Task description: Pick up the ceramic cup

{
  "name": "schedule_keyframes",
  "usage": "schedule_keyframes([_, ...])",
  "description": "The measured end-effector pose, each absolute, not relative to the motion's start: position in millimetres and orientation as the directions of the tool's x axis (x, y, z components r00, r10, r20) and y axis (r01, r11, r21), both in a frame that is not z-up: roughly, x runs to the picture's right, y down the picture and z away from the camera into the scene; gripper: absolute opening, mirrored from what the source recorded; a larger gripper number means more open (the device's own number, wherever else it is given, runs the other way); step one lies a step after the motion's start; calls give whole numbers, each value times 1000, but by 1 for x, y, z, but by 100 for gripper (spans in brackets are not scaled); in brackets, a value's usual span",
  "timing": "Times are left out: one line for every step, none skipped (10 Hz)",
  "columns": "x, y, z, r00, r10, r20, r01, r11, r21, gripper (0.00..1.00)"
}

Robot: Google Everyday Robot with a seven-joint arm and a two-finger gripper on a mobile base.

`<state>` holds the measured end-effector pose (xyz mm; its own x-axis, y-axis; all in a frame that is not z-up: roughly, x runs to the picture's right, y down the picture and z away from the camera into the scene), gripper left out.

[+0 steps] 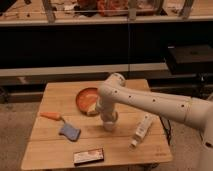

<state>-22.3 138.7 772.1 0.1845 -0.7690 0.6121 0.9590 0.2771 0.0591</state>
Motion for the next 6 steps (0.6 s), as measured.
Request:
schedule_keyframes([-23,138,773,184,-770,611,959,277,60,80])
schedule_keyframes([-23,139,773,185,-770,611,959,278,60,80])
schedule_keyframes([-23,138,774,186,-770,610,959,279,60,80])
schedule_keyframes([-23,139,775,185,-771,610,959,279,61,80])
schedule_keyframes([-23,138,775,185,-771,609,958,279,62,80])
schedule_keyframes([-23,138,776,185,-772,607,958,279,62,80])
